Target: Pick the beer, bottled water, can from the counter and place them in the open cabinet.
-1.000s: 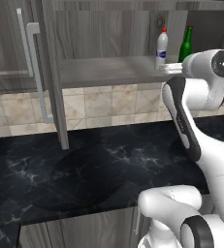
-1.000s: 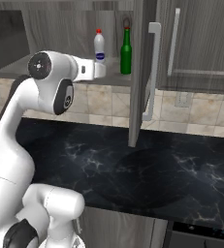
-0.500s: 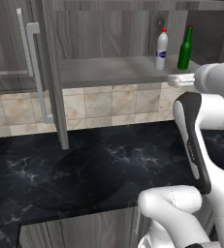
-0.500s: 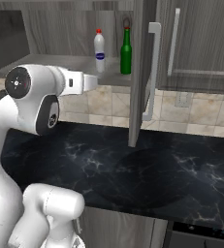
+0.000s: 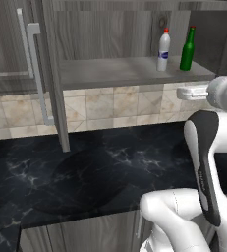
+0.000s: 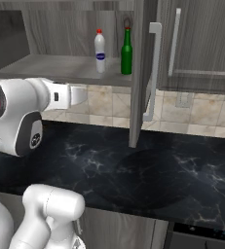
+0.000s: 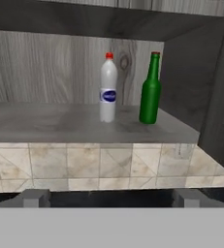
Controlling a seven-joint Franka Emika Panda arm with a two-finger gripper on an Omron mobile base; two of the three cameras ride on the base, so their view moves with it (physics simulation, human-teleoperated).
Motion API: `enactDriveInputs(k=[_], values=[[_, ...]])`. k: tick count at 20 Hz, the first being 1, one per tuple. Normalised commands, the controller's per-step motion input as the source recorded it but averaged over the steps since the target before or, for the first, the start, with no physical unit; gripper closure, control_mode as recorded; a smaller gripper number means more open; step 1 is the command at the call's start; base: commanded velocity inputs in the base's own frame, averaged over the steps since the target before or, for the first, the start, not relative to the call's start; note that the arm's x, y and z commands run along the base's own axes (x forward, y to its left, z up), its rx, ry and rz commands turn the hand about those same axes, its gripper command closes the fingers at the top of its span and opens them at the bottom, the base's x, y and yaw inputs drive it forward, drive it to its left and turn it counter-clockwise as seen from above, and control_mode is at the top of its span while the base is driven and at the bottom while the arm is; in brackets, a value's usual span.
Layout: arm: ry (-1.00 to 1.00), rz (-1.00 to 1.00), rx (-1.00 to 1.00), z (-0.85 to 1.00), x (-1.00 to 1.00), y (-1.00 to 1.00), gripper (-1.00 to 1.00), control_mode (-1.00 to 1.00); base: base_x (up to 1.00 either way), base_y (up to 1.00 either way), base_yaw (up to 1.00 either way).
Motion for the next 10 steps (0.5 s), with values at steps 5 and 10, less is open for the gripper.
enactDriveInputs(k=[5,10], values=[[0.00,0.00,0.00,0.00,-0.37,0.09,-1.00,-1.00,0.00,0.00,0.00],[0.00,0.00,0.00,0.00,-0.33,0.00,-1.00,-1.00,0.00,0.00,0.00]])
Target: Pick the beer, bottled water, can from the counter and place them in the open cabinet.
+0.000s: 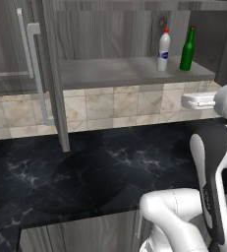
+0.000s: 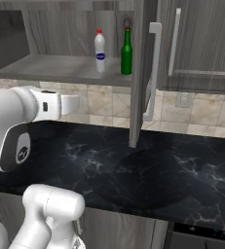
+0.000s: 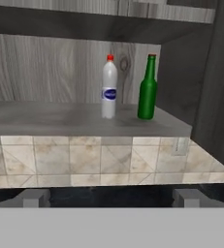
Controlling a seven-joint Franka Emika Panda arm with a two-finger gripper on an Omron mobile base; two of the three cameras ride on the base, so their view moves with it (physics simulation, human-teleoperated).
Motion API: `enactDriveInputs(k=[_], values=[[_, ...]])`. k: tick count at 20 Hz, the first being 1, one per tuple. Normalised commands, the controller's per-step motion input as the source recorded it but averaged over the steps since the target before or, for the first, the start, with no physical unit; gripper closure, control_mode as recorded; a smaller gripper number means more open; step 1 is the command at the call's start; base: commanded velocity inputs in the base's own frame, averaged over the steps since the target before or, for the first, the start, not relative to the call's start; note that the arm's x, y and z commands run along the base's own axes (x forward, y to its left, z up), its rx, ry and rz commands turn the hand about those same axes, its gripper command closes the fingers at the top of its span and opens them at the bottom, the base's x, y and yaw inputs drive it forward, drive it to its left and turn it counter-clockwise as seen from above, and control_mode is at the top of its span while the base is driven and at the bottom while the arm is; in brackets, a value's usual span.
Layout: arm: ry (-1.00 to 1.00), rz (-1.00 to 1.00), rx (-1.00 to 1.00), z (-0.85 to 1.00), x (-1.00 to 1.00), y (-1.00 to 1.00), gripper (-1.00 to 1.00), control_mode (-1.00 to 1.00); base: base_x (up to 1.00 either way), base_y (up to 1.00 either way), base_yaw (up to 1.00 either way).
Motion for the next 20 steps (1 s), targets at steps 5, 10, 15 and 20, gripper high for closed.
enactDriveInputs(k=[5,10,15,20], values=[[0.00,0.00,0.00,0.00,-0.33,0.00,-1.00,-1.00,0.00,0.00,0.00],[0.00,0.00,0.00,0.00,-0.36,0.00,-1.00,-1.00,0.00,0.00,0.00],[0.00,0.00,0.00,-0.10,-0.32,0.07,-1.00,-1.00,0.00,0.00,0.00],[0.00,0.00,0.00,-0.10,-0.32,0.04,-1.00,-1.00,0.00,0.00,0.00]])
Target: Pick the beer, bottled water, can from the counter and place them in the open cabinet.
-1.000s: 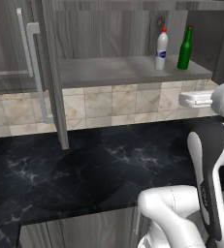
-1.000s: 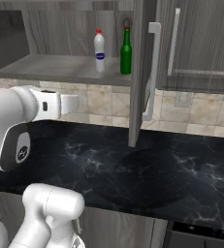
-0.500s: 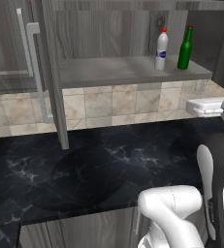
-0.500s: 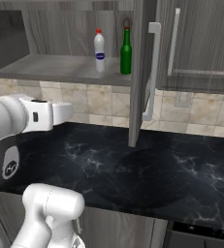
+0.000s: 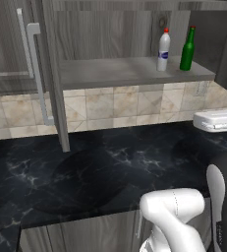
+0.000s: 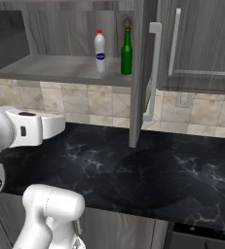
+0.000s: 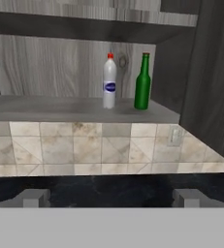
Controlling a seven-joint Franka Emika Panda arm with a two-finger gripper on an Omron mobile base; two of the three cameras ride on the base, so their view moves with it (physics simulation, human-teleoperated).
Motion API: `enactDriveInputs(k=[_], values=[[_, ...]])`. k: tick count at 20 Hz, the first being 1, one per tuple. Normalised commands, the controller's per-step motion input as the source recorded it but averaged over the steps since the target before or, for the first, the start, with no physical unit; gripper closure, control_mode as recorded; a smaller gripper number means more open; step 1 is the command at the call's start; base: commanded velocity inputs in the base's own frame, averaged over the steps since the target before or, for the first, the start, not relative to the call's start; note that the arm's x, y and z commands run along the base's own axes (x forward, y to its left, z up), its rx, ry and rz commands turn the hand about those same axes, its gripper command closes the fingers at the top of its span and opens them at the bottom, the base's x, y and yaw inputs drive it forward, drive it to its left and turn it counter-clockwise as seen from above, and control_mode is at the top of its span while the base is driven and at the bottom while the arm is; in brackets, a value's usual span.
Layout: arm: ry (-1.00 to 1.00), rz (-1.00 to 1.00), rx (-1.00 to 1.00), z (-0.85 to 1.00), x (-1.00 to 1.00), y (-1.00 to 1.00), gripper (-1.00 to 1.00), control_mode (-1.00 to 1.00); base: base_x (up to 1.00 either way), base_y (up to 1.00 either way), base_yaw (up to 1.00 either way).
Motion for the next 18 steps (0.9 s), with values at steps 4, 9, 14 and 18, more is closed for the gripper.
enactDriveInputs(k=[4,9,14,18], values=[[0.03,0.00,0.00,-0.02,-0.11,0.00,-1.00,-1.00,0.00,0.00,0.00],[0.02,0.00,0.00,0.00,0.00,0.00,-1.00,-1.00,0.00,0.00,0.00],[0.00,0.00,0.00,0.00,0.00,0.00,-1.00,1.00,0.05,0.00,0.00],[0.00,0.00,0.00,0.00,0.00,0.00,-1.00,1.00,0.07,0.02,0.00]])
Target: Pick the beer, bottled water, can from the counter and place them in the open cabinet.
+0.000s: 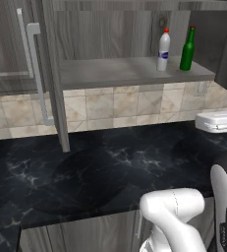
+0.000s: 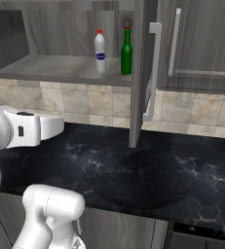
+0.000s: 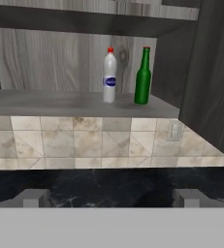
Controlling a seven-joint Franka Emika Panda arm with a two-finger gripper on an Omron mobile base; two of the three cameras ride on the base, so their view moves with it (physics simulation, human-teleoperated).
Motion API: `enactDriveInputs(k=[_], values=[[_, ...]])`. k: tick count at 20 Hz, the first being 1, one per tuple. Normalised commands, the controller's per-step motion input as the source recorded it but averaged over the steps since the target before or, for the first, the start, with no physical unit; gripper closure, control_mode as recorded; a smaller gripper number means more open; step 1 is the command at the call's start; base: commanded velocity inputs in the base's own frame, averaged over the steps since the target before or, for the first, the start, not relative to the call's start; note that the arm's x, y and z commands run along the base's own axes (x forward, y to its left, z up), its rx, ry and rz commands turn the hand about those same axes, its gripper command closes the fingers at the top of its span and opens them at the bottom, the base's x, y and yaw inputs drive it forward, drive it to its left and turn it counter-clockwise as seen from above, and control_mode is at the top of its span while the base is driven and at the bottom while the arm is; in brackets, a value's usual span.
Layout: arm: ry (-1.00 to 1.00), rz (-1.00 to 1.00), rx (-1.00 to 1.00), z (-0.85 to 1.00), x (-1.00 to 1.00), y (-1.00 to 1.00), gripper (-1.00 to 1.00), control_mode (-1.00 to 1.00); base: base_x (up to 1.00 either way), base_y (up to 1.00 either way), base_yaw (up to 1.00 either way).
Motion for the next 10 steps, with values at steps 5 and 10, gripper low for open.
enactDriveInputs(k=[5,10], values=[[0.00,0.00,0.00,0.00,0.00,0.00,-1.00,1.00,-0.10,0.00,-0.10],[0.00,0.00,0.00,0.00,0.00,0.00,-1.00,1.00,-0.13,0.13,-0.31]])
